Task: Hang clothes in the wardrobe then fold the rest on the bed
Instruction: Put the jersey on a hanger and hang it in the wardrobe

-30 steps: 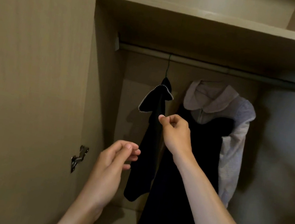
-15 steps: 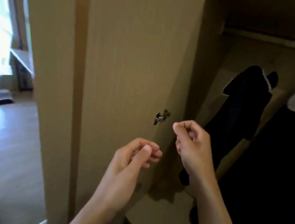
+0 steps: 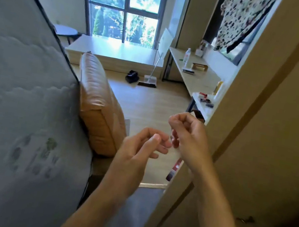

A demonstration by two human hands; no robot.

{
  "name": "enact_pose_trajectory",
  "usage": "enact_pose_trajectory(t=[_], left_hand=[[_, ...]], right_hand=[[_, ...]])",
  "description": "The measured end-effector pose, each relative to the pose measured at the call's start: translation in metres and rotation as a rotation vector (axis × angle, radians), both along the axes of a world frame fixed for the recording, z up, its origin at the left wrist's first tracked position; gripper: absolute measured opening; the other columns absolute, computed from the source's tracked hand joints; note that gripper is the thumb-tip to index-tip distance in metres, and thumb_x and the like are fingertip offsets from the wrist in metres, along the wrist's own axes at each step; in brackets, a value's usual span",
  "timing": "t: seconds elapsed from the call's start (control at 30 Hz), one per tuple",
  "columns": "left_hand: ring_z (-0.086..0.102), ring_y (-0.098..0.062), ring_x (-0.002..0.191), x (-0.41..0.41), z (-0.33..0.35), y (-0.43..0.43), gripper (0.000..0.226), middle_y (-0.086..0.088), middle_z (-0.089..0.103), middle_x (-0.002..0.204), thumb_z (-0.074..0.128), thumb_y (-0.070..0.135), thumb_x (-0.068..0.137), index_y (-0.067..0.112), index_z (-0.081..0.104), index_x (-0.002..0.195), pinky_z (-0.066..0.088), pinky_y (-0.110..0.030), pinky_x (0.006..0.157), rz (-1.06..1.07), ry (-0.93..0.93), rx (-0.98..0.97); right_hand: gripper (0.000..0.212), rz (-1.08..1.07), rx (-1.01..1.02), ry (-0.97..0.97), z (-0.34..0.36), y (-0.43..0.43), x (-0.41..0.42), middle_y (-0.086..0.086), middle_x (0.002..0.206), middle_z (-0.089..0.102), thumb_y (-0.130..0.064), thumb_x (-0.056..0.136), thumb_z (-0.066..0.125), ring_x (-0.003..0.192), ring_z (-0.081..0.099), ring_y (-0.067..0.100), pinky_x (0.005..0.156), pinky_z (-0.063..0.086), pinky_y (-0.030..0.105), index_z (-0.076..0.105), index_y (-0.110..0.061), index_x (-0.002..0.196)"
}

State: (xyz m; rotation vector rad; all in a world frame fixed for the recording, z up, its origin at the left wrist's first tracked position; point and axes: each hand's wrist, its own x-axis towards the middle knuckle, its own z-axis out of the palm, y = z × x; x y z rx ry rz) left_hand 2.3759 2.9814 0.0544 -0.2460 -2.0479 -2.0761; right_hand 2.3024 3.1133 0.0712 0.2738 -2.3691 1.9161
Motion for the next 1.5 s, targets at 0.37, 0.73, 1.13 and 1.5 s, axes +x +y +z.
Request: enact_pose_trajectory(t=[0.37,0.73,1.13,1.5], left_hand=[[0.072,-0.016,0.092,-0.13,-0.044,-0.129,0.032,0.002,0.076,0.095,0.049,0.039,0.098,0.014,0.069,0.101,0.054,-0.027,0.078,0.209,-0.103,0.06],[0.072,-0.02,0.088,-0.28,-0.051,-0.159,0.027,-0.002,0.075,0.091,0.052,0.031,0.102,0.012,0.069,0.099,0.057,-0.032,0.079,0.169,-0.172,0.096],[0.072,-0.02,0.086,-0.479,-0.069,-0.17,0.037,-0.008,0.074,0.091,0.055,0.043,0.089,0.01,0.07,0.098,0.053,-0.021,0.072,0.254,-0.071,0.162],[0.073,-0.025,0.093,-0.824,-0.104,-0.097,0.036,-0.007,0.075,0.096,0.058,0.047,0.087,0.016,0.071,0.1,0.058,-0.029,0.078,0.323,-0.274,0.168]], right_hand=[[0.015,-0.013,-0.052,-0.158,-0.053,-0.121,-0.16,-0.005,0.061,0.051,-0.027,0.1,0.056,0.062,0.049,0.013,0.061,0.046,0.027,0.064,-0.017,0.094],[0.02,-0.146,-0.205,-0.137,-0.044,-0.179,-0.345,-0.007,0.054,0.046,-0.02,0.099,0.055,0.052,0.042,0.01,0.052,0.037,0.027,0.058,-0.018,0.08],[0.012,0.045,-0.163,-0.172,-0.106,-0.188,-0.563,0.0,0.064,0.046,-0.019,0.1,0.055,0.059,0.044,0.016,0.056,0.041,0.027,0.059,-0.01,0.093],[0.014,0.129,-0.077,-0.297,-0.139,-0.126,-0.885,-0.002,0.059,0.048,-0.014,0.097,0.059,0.053,0.044,0.012,0.051,0.039,0.024,0.061,-0.012,0.084]])
